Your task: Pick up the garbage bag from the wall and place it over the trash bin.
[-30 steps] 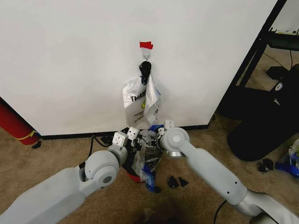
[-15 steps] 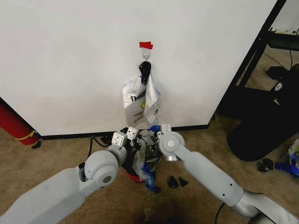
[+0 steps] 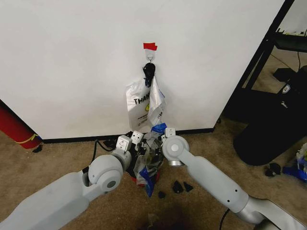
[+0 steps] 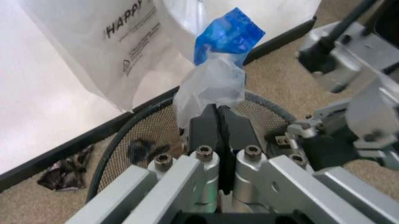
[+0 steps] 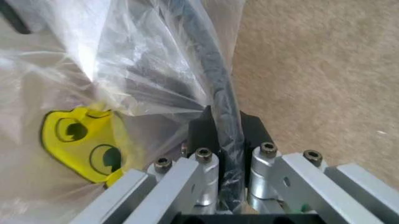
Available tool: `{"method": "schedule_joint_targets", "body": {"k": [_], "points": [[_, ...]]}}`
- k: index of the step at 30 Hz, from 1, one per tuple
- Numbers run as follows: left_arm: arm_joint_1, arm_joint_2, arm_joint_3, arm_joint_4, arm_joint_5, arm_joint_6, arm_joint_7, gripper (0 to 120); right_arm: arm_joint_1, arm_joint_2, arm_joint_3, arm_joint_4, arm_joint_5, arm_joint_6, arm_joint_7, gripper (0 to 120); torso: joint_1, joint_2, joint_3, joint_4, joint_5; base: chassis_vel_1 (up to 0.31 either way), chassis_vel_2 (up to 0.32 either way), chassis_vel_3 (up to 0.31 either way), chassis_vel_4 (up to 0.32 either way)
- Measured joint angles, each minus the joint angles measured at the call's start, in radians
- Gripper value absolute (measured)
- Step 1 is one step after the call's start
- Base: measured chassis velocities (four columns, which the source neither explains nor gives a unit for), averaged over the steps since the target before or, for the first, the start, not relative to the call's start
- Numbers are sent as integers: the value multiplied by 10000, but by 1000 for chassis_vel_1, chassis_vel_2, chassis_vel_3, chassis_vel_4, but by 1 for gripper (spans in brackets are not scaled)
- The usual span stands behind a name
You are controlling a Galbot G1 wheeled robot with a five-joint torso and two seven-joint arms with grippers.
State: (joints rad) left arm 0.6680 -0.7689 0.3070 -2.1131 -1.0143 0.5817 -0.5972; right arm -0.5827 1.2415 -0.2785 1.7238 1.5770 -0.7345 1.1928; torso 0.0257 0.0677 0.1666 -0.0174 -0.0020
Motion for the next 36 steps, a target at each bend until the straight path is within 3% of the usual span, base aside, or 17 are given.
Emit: {"method": "schedule_joint_targets", "body": {"k": [3,15,27,31,36], "points": [[-3,53,-112,0,-35,0,-4,0,-301,-37,259,303,-286,9,-350,1,0,0,0,0,-1,0,0,0,0],[-2,658,-698,-262,-299,0,-104,0,-3101,-994,2191,2207,-3237,31,-4037,1,-1,0,-1,-4,2,0,0,0,0],[161,1163,-977,-446,-574,6,-81,0,-4117,-1172,2860,2744,-4533,435,-5467,1,-1,1,-2,1,1,0,0,0,0],[420,1475,-1348,-202,-1007,-15,-22,0,-4861,-1319,3439,3288,-5367,583,-6907,1,-1,0,-1,-3,-3,0,0,0,0],[448,1807,-1563,-234,-1566,-25,7,0,-5342,-1446,4039,3467,-5470,974,-7533,1,-1,0,-1,0,2,0,0,0,0]]}}
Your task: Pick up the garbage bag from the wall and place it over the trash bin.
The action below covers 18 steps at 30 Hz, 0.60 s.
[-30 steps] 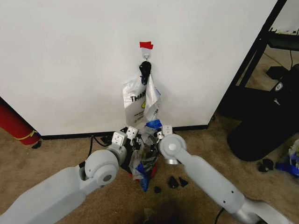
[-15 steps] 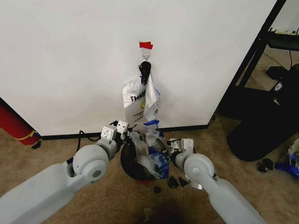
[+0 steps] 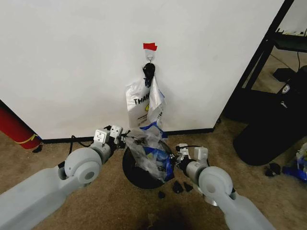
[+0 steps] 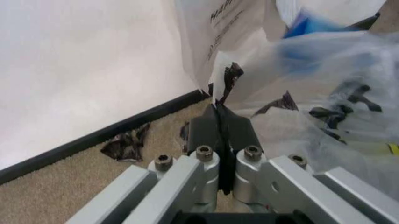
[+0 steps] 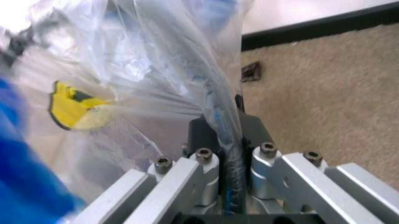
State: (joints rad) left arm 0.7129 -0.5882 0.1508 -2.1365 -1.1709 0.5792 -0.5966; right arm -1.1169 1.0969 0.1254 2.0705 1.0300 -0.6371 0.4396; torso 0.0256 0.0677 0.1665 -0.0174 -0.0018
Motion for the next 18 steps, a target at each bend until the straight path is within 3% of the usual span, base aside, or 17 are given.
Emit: {"method": "schedule_joint_targets", "body": {"k": [7,18], "points": [[188,347,-419,-195,-414,71,84,0,-543,22,837,-91,346,634,-624,1,0,0,0,-2,0,0,0,0,0],[1760,633,-1601,-341,-662,37,563,0,-941,190,1717,123,1035,1562,-1166,1,0,0,0,0,-1,0,0,0,0]]}}
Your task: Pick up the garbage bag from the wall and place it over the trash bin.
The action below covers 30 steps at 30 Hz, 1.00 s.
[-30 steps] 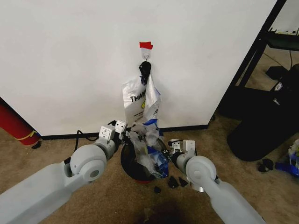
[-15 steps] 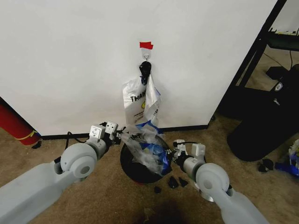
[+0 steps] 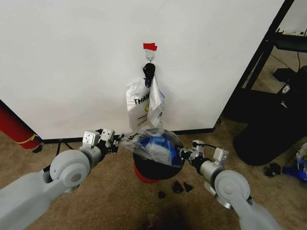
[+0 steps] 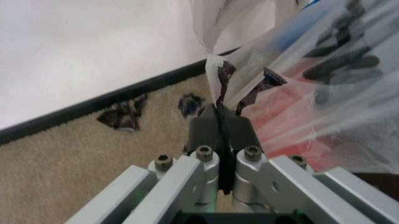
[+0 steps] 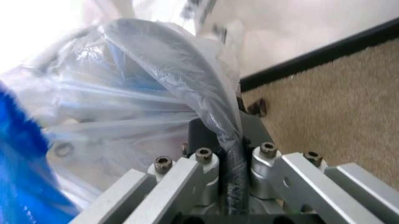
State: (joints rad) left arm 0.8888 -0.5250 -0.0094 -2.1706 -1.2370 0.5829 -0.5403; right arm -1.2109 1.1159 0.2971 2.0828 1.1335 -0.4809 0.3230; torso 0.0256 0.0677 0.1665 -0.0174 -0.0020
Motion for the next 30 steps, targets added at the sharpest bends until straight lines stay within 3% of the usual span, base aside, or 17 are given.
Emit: {"method": "schedule_joint_targets", "body": {"k": [11,16,22,27,30], "points": [[1722,-381,-1393,-668,-667,-80,64,0,256,110,411,-19,553,154,836,1,0,0,0,0,1,0,0,0,0],[2360,-706,-1558,-1085,-693,-197,88,0,325,210,437,-52,698,185,1049,1,0,0,0,-3,1,0,0,0,0],[2801,-978,-1601,-1466,-252,-409,-442,16,467,371,318,-108,731,237,1400,1,0,-2,0,-1,-1,0,0,0,0],[3128,-820,-2737,-1991,-94,-527,-682,38,501,377,205,-268,548,232,1424,1,1,-2,1,-3,1,0,0,0,0],[3419,-709,-3201,-2266,-82,-527,-685,45,553,367,208,-348,510,230,1421,1,0,-2,0,1,2,0,0,0,0]]}}
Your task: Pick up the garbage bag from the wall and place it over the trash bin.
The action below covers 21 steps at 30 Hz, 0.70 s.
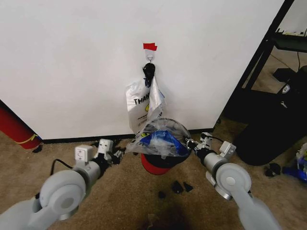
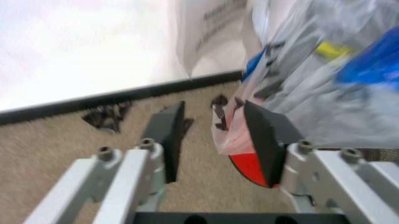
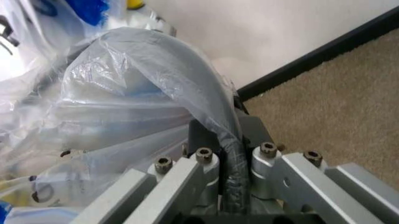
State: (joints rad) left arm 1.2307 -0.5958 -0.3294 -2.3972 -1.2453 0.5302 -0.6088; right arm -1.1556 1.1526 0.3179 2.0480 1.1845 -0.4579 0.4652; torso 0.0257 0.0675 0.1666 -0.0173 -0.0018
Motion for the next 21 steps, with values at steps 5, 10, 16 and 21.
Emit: {"method": "schedule_joint_targets", "body": {"k": [5,10,16,21], "points": [[59,346,-555,-625,636,-270,232,66,107,-44,18,-154,-94,0,-5,1,0,0,0,-1,-2,0,0,0,0],[-1596,675,1286,-884,1572,-698,1110,82,90,-103,-39,-53,-197,-12,-6,1,0,0,0,-3,-1,0,0,0,0],[-4710,468,4146,-330,1286,-651,1931,99,199,-110,-326,67,-405,-74,33,1,1,0,1,-9,-4,0,0,0,0],[-6072,221,4865,302,351,-197,1926,100,461,-85,-811,53,-544,-126,62,1,1,0,1,3,-7,0,0,0,0]]}}
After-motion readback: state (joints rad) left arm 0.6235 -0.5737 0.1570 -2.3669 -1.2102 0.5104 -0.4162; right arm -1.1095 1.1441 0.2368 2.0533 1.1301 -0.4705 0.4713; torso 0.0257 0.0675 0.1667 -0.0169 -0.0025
